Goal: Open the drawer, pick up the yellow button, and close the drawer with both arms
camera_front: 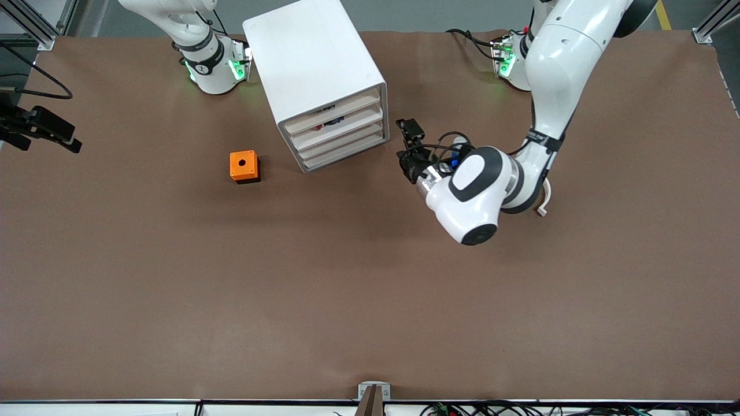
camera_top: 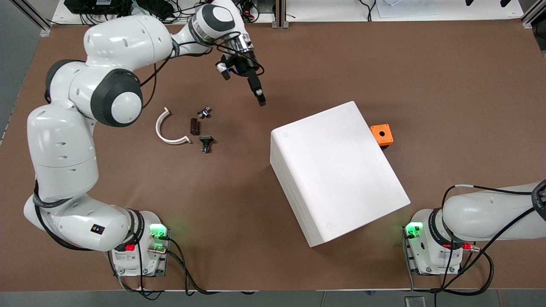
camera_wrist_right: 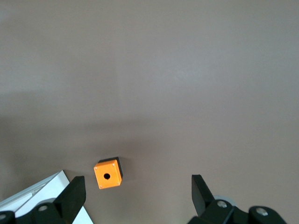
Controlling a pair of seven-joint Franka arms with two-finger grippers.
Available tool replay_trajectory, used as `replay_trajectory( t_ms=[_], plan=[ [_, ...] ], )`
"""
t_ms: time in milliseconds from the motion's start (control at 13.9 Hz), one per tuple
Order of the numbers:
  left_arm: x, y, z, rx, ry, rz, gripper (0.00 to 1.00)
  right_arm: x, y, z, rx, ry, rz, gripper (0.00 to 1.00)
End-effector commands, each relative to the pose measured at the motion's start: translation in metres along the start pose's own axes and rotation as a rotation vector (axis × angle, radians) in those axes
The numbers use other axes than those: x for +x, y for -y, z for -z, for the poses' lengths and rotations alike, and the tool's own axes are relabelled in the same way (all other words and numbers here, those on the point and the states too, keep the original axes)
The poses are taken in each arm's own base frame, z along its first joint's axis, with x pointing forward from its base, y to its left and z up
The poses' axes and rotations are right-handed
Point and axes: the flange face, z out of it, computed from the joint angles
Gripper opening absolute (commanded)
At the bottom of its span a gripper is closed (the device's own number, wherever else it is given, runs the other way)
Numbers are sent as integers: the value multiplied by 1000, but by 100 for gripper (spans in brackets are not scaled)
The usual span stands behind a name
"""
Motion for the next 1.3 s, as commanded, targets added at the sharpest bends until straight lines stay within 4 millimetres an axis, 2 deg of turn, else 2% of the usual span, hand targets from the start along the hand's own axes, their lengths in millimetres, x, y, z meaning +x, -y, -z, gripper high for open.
replay_trajectory(
  t_ms=[0, 216, 288, 361, 505, 793, 938, 1082, 1226],
  plan=[
    [-17, -4, -22, 51, 6, 26, 70, 13, 28, -10, -4, -7, 41, 100],
    [-24, -25, -35, 117, 74, 80, 55, 19, 59, -27, -19, 14, 16, 100],
    [-27, -29, -44, 123, 67, 85, 51, 19, 61, -28, -19, 12, 12, 100],
    [-33, -28, -54, 115, 56, 83, 51, 21, 64, -30, -16, 14, 14, 100],
    [-39, -26, -65, 114, 49, 82, 51, 21, 83, -41, -17, 39, 48, 100],
    [-48, -17, -78, 139, 43, 119, 50, 18, 95, -59, -29, 105, 60, 100],
    [-49, -15, -80, 140, 39, 127, 50, 8, 122, -60, -43, 131, -6, 100],
    [-55, -11, -94, 144, 19, 117, 45, -3, 156, -61, -58, 133, -101, 100],
    [-61, -5, -105, 143, 1, 108, 45, -16, 187, -62, -73, 147, -218, 100]
  ],
)
